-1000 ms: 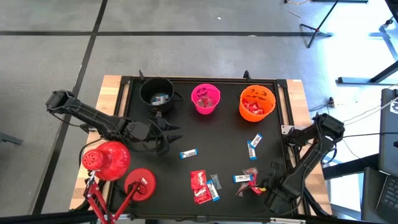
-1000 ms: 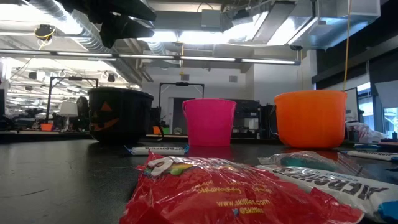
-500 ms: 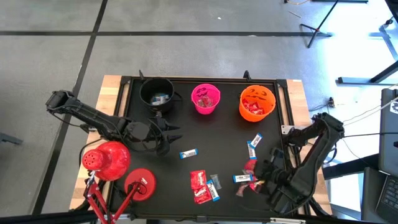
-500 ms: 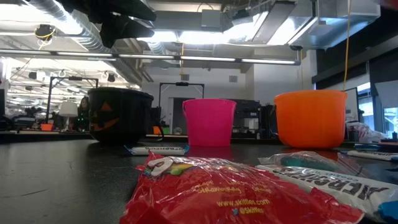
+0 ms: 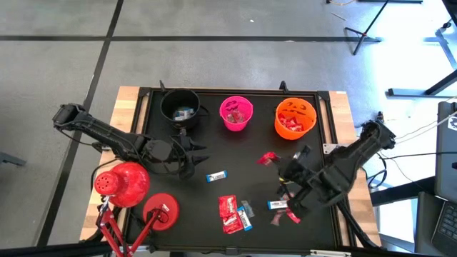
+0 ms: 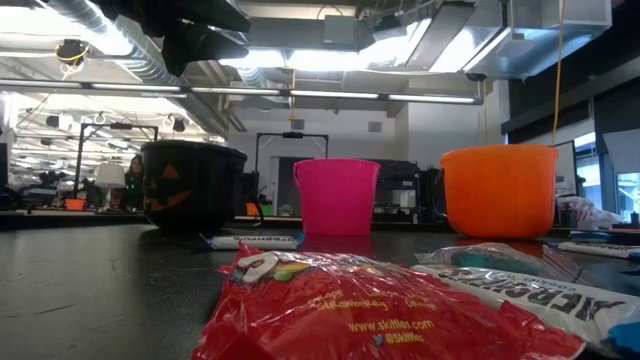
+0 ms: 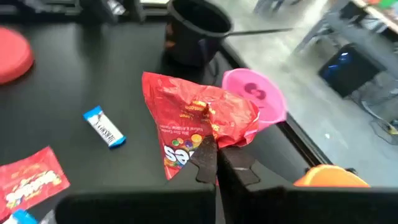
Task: Organize candy in baskets
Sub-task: Put the red candy into the orange bucket
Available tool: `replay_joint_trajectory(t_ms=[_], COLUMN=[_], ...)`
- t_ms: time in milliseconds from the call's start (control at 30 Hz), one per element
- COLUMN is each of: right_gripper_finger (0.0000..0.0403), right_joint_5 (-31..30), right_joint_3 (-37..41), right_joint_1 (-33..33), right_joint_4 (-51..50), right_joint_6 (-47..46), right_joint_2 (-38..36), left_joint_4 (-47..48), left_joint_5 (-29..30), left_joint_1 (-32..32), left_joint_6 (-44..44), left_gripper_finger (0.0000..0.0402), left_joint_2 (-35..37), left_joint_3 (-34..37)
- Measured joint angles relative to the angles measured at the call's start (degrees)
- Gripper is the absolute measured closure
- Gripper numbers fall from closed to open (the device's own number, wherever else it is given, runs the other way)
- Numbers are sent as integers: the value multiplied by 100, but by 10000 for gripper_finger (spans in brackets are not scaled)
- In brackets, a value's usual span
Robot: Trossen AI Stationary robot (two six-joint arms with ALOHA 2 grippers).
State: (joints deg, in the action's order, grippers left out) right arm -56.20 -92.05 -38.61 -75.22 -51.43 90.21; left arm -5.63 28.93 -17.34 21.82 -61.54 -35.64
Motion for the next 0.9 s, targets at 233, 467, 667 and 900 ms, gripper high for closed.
replay_joint_trajectory(t_ms=[233,467,667,900], right_gripper_finger=[403,403,403,403], right_joint_5=[1150,1094,1372,1149], right_joint_3=[522,1787,3172,3854], right_joint_1=[654,1213,1698,2556], right_joint_4=[1487,1943,2813,2884], right_joint_6=[1531,1438,1613,1572], right_joint_2=[-6,-686,-2424,-4330], left_joint_4=[-2,-3,-59,-221], left_joint_5=[-4,-50,-63,71], left_joint_1=[0,0,4,7], left_joint_6=[-100,-100,-147,-271], left_gripper_finger=[206,206,206,206], left_joint_2=[-1,-2,-1,-2], left_joint_3=[0,0,0,0])
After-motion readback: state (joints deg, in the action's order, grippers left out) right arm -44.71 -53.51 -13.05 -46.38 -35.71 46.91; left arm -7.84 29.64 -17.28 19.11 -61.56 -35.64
